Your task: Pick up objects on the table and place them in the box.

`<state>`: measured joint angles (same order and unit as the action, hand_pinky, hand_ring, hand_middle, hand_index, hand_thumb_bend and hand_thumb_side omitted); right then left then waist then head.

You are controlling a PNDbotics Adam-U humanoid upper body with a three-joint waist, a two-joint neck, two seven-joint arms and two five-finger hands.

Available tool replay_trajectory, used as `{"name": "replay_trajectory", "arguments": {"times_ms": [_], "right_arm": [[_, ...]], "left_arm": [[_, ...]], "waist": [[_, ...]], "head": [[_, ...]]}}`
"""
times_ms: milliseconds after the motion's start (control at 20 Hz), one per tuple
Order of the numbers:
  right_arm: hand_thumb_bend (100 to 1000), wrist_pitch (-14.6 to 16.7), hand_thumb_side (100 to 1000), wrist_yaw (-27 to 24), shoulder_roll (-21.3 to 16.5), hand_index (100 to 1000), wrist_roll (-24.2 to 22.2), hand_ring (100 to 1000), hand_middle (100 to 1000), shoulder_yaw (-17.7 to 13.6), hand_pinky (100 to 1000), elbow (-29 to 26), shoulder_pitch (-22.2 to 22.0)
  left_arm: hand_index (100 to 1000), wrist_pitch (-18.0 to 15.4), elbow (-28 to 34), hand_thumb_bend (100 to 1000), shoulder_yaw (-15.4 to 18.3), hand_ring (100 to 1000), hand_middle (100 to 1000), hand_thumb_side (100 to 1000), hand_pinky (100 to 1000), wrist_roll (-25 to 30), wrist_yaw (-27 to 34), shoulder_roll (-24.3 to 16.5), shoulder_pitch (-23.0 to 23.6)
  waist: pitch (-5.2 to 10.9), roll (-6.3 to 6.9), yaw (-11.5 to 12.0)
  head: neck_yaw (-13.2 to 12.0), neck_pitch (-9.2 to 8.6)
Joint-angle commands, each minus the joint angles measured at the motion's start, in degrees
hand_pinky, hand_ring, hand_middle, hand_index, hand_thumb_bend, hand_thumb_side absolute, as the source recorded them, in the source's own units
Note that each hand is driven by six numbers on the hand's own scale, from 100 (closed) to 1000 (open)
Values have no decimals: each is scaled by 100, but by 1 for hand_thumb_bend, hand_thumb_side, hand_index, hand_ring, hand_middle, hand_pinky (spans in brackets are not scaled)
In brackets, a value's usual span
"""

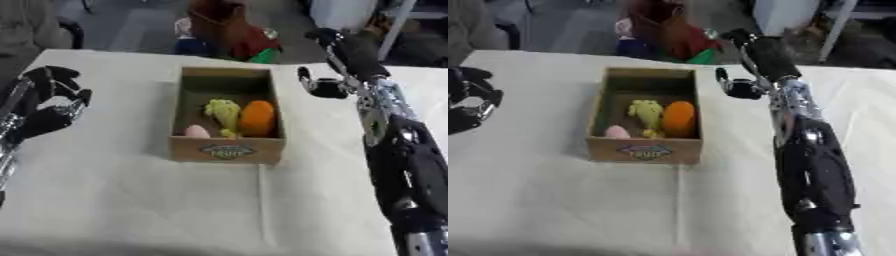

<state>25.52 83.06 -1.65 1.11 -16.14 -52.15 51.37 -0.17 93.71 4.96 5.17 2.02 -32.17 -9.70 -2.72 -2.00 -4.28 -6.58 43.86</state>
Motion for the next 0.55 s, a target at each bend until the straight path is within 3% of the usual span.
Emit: {"name": "replay_trajectory", "arguments": {"times_ms": [50,550], "right_arm": [[100,-65,295,-256,-290,923,-53,747,829,-64,679,76,11],[100,-37,259,-717,-538,920,-194,723,810,-139,649,172,-207]], "left_arm": [[715,-2,115,301,134,533,535,153,755,-77,22,-71,14],[708,-23,106,284,199,527,528,132,752,-161,35,-16,133]], "waist": [[80,8,-2],[80,11,-27]], "head": [[-19,26],[-2,26]]}}
